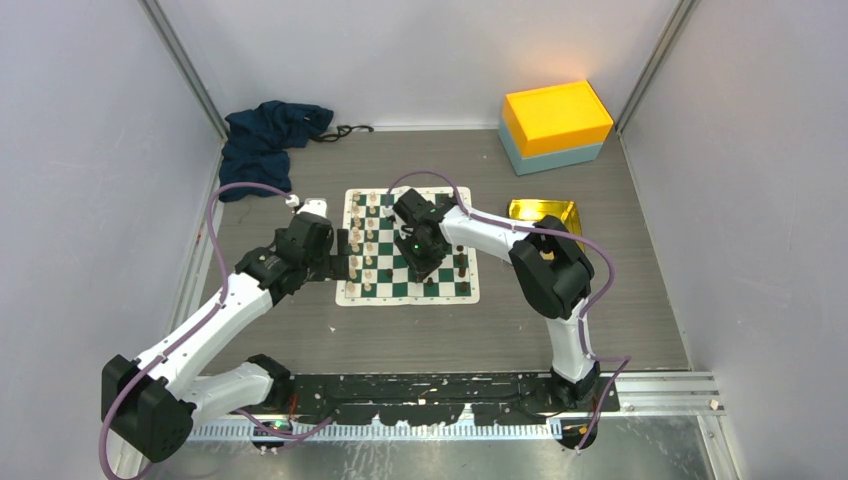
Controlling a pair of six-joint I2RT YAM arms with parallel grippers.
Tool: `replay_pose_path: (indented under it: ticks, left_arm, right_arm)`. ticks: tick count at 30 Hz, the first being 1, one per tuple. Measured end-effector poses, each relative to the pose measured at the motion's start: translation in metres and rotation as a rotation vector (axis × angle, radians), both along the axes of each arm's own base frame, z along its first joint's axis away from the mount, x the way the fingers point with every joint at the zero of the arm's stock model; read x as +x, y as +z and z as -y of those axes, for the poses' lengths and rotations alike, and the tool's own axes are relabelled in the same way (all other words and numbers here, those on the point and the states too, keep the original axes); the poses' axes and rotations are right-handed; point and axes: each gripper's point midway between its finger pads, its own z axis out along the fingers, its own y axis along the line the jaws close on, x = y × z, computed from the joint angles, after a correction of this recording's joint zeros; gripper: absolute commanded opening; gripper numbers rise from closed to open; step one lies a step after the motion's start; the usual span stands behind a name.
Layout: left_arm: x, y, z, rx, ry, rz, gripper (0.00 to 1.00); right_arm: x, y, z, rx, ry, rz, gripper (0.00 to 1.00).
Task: Set up the chess pieces on the board
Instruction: Pick up the chess piece from the chessboard, then place the chess piece on the chessboard.
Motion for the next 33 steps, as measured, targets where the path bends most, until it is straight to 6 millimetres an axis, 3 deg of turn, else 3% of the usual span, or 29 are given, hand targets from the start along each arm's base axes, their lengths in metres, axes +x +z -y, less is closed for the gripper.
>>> replay_pose_path:
  ticks: [7, 19, 33]
  left_arm:
    - [0.0, 0.0, 0.0, 0.0, 0.0, 0.0, 0.98]
    - [0.0, 0.0, 0.0, 0.0, 0.0, 0.0, 0.98]
    - [0.0, 0.0, 0.0, -0.001, -0.001, 0.0, 0.98]
  right_arm:
    - [0.0, 0.0, 0.0, -0.003, -0.003, 0.002, 0.1]
    - [0.006, 0.0, 0.006, -0.03, -0.021, 0.03, 0.1]
    - [0.034, 0.016, 0.028, -0.058, -0.147, 0.112, 0.1]
